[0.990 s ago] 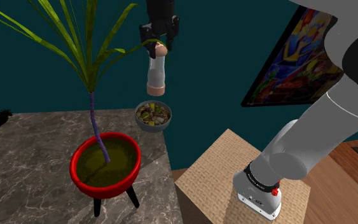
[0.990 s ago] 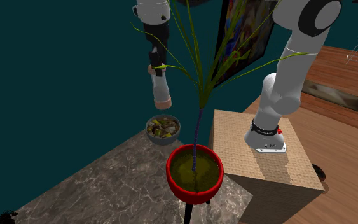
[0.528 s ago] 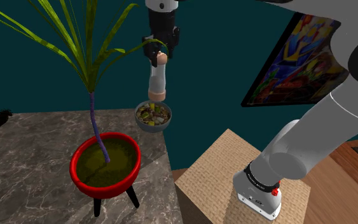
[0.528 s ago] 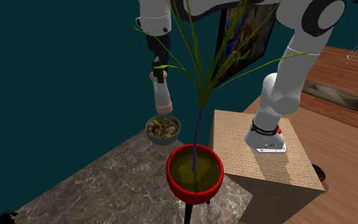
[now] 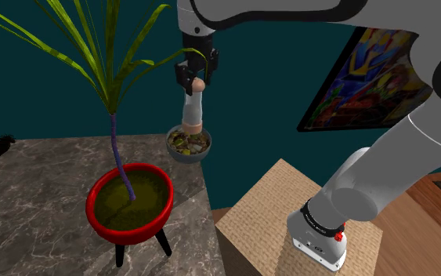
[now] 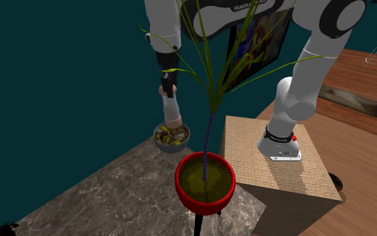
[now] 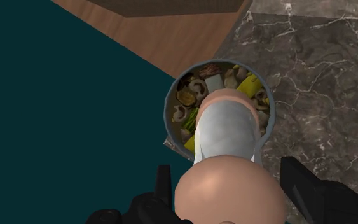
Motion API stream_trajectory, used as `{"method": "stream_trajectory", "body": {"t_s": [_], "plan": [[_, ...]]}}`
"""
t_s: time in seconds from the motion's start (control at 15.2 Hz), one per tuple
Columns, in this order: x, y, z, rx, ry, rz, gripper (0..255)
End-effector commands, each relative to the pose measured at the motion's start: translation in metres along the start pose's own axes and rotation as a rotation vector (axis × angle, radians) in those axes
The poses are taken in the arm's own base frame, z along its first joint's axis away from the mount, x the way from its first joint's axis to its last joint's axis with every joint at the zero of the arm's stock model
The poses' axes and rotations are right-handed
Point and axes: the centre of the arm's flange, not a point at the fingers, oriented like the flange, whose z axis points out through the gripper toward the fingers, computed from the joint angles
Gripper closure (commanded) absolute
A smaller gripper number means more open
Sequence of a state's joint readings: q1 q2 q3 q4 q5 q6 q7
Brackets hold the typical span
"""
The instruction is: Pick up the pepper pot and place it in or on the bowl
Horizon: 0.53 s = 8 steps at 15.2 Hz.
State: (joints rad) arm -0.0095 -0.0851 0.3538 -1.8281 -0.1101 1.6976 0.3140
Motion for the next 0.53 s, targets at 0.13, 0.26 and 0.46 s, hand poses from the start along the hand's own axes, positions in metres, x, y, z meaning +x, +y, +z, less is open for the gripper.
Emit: {"method": "stream_trajectory", "body": {"t_s": [0.13,0.26,0.46], "plan": [[0.001,-0.003,0.021,0.000,0.001,0.000,255],[0.001,-0.004,0.031,0.000,0.001,0.000,255],[0.001,-0.006,0.047,0.000,0.001,0.000,255]]}}
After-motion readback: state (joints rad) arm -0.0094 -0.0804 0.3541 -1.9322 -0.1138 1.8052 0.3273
